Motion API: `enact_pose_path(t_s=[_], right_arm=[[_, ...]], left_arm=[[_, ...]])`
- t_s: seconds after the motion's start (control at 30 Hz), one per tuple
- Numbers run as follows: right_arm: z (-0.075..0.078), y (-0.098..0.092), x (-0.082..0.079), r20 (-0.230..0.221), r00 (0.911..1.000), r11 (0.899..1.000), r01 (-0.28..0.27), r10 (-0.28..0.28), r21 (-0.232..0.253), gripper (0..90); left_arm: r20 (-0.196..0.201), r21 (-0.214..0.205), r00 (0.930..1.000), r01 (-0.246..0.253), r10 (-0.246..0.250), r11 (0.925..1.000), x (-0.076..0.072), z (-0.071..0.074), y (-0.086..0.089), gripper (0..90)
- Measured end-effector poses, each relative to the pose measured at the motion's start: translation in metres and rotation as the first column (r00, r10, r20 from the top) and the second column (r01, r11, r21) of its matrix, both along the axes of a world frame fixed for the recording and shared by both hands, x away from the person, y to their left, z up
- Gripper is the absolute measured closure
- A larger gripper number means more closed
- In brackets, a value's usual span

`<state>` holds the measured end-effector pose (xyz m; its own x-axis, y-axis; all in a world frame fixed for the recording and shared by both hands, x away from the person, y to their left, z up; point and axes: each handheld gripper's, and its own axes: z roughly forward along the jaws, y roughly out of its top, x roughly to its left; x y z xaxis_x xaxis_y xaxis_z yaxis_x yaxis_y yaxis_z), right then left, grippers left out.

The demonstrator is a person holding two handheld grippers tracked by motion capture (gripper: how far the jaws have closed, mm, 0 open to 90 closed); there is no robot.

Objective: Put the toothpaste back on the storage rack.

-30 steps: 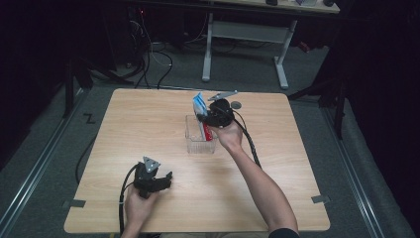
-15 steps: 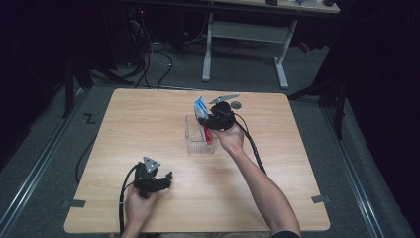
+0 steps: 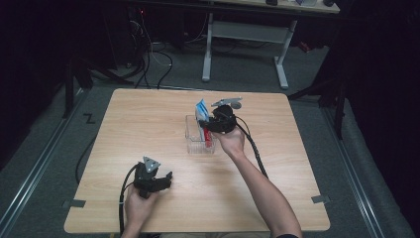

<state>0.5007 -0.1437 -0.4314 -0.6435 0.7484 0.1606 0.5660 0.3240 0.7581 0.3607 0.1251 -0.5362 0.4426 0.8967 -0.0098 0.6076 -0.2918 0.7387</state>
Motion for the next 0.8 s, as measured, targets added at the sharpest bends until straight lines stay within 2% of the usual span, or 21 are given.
enact_pose_path(t_s=[0.13,0.37,0.57,0.67,0.8], right_arm=[[-0.001,-0.003,-0.001,0.0,1.0,1.0,0.006,-0.006,0.014,66.1],[0.001,-0.009,-0.003,0.026,0.9995,0.999,0.021,-0.02,-0.03,64.1],[0.001,-0.015,-0.003,0.032,0.9982,0.998,0.053,-0.051,-0.044,62.4],[0.001,-0.016,-0.004,0.038,0.9979,0.997,0.054,-0.052,-0.049,62.2],[0.001,-0.014,-0.005,0.06,0.9967,0.995,0.06,-0.055,-0.081,61.0]], left_arm=[[0.0,0.001,1.0,0.001,-0.001,1.0,0.0,0.0,0.0,24.1],[0.0,0.001,1.0,0.001,-0.001,1.0,0.0,0.0,0.0,24.0],[0.0,0.0,1.0,0.0,0.0,1.0,0.0,0.0,0.0,24.1],[0.0,0.0,1.0,0.0,0.0,1.0,0.0,0.0,0.0,24.0],[0.001,-0.001,1.0,-0.001,0.001,1.0,0.0,0.0,0.0,24.1]])
